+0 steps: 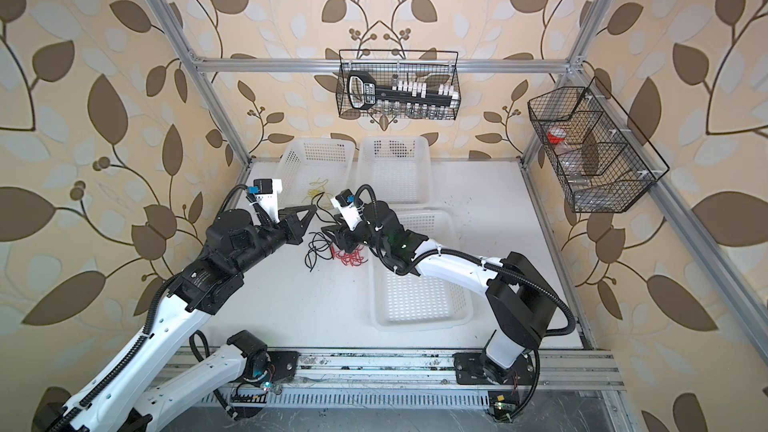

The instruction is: Untangle the cables

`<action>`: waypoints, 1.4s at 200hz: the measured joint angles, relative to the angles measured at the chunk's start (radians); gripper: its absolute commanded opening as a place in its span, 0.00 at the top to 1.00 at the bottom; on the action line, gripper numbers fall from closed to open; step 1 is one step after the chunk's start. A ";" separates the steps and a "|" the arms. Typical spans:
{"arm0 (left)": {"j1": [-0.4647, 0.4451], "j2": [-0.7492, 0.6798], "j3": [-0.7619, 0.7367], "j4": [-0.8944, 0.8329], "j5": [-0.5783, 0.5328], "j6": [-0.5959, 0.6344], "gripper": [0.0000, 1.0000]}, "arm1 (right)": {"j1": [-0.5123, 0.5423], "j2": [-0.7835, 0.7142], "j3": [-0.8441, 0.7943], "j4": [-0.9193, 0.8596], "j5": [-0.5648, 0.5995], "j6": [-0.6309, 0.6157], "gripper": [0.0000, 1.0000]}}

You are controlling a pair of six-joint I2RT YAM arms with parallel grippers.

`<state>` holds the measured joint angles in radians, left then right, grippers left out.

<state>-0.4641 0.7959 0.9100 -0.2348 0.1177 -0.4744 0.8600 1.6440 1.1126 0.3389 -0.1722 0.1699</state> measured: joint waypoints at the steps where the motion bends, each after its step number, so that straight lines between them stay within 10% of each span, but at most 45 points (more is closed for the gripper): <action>1: 0.000 0.000 0.000 0.000 0.000 0.000 1.00 | 0.000 0.000 0.000 0.000 0.000 0.003 0.69; 44: 0.000 -0.001 -0.014 0.000 -0.016 -0.004 0.96 | 0.000 -0.001 0.005 -0.005 0.019 -0.016 1.00; 107: 0.000 -0.003 -0.060 -0.005 -0.069 -0.010 0.02 | -0.021 -0.090 0.004 -0.037 0.095 -0.024 1.00; 280: 0.000 0.056 -0.308 -0.010 -0.079 -0.045 0.08 | -0.073 -0.265 -0.005 -0.135 0.139 -0.068 1.00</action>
<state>-0.4641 0.8520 0.6022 -0.2443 0.0391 -0.5198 0.7868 1.3792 1.1072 0.2039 -0.0330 0.1024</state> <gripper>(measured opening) 0.925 0.049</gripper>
